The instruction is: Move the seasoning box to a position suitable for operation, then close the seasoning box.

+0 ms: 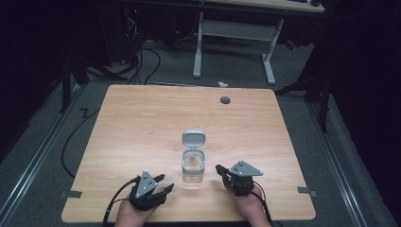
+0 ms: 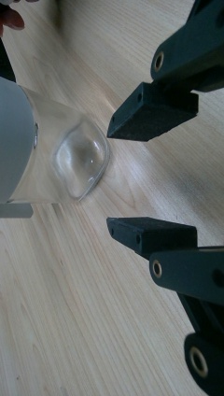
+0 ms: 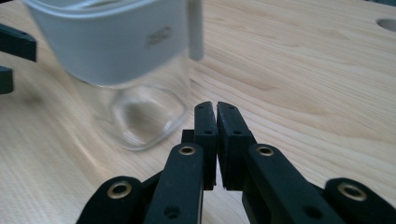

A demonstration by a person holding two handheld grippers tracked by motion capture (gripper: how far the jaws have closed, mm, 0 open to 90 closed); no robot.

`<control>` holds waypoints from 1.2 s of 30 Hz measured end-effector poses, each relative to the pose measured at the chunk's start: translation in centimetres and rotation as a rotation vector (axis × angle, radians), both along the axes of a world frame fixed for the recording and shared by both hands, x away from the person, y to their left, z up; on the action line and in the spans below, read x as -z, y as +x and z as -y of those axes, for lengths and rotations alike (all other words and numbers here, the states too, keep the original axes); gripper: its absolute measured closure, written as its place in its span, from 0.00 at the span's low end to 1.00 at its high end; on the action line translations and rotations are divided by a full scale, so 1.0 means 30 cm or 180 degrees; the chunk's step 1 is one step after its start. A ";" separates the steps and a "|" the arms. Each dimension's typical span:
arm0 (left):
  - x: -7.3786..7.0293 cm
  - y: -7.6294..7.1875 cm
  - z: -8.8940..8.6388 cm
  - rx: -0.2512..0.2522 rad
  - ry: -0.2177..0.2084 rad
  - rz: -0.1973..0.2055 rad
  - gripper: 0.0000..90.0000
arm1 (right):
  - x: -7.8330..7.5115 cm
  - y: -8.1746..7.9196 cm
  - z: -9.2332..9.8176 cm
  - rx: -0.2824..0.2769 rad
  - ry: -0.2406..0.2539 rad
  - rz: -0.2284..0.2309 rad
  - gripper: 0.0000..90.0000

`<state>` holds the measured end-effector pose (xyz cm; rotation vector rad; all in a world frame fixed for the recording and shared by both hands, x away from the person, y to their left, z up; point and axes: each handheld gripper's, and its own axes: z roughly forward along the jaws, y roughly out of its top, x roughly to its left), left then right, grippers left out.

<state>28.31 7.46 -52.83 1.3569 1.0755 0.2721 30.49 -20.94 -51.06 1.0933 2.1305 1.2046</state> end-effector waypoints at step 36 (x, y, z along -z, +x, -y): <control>0.009 0.001 0.161 0.0325 -0.0149 -0.0166 0.97 | -0.066 0.211 -0.017 0.0141 0.0273 -0.0071 0.99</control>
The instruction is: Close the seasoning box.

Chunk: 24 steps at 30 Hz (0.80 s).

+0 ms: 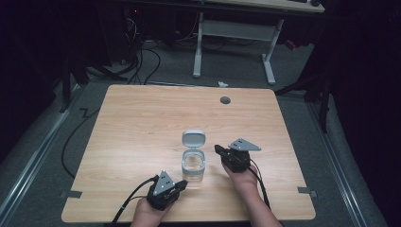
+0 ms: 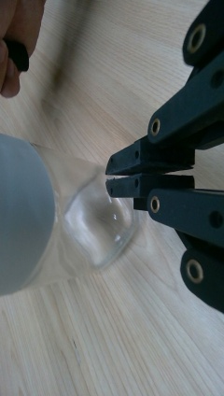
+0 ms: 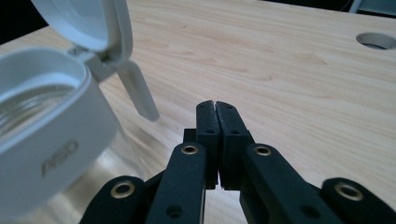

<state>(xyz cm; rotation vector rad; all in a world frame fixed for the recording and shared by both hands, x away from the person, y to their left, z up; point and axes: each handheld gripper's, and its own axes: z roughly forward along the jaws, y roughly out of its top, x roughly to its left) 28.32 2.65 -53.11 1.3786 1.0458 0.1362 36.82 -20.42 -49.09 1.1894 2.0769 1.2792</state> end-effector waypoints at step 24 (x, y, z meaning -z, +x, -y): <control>0.004 0.024 0.075 0.0068 -0.0073 0.0005 1.00 | -0.098 0.079 -0.091 -0.0072 0.0066 0.0165 0.99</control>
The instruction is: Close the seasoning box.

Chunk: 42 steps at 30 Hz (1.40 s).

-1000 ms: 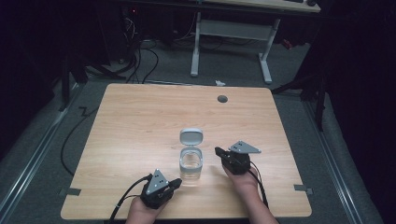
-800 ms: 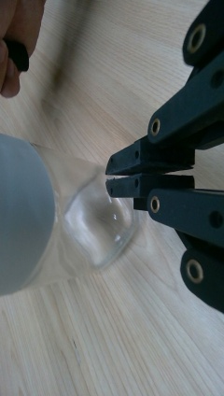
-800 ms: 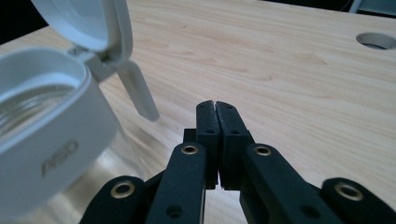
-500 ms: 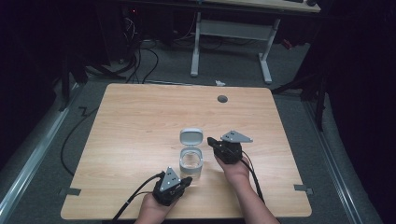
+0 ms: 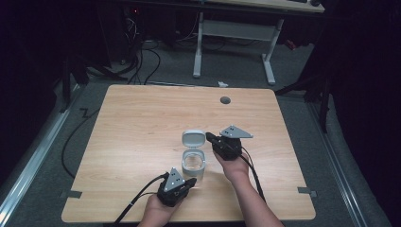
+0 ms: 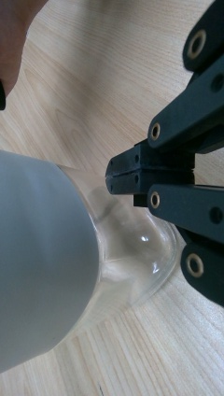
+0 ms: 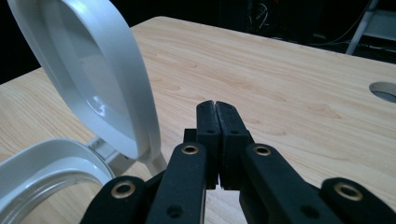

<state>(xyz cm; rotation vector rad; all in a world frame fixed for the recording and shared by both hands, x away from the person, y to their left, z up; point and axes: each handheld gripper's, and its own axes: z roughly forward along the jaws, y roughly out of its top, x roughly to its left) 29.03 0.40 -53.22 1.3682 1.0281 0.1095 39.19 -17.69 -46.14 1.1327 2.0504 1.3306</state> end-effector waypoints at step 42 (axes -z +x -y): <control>0.000 -0.001 0.000 -0.0005 -0.0011 -0.0005 1.00 | 0.000 -0.134 -0.018 -0.0187 -0.0077 0.0171 0.99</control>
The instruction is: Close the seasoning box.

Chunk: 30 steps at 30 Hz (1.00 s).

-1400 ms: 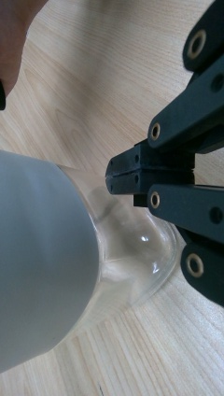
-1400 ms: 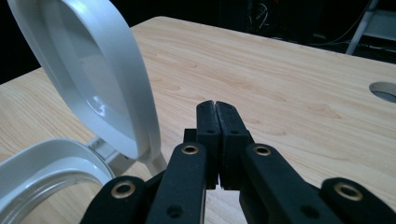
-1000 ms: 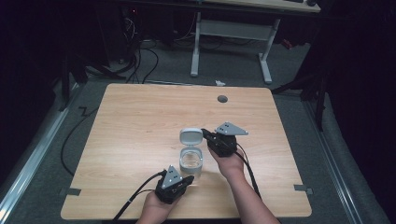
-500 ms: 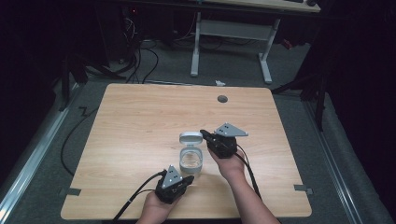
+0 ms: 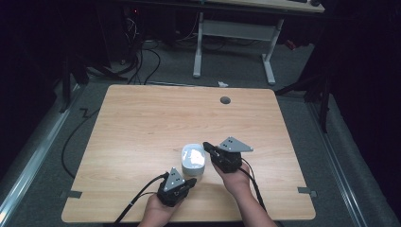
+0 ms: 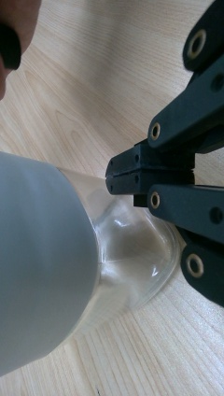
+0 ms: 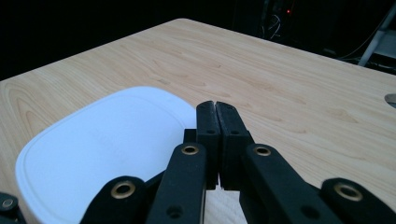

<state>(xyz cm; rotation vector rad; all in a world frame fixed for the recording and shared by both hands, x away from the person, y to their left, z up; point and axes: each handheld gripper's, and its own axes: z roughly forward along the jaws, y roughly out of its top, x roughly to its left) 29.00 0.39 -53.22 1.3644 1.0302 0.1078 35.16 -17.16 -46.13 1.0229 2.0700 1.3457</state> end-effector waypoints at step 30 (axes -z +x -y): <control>-0.072 0.033 -0.250 -0.0143 0.0166 0.0090 0.93 | 0.073 -0.038 0.167 0.0366 -0.0170 -0.0182 0.97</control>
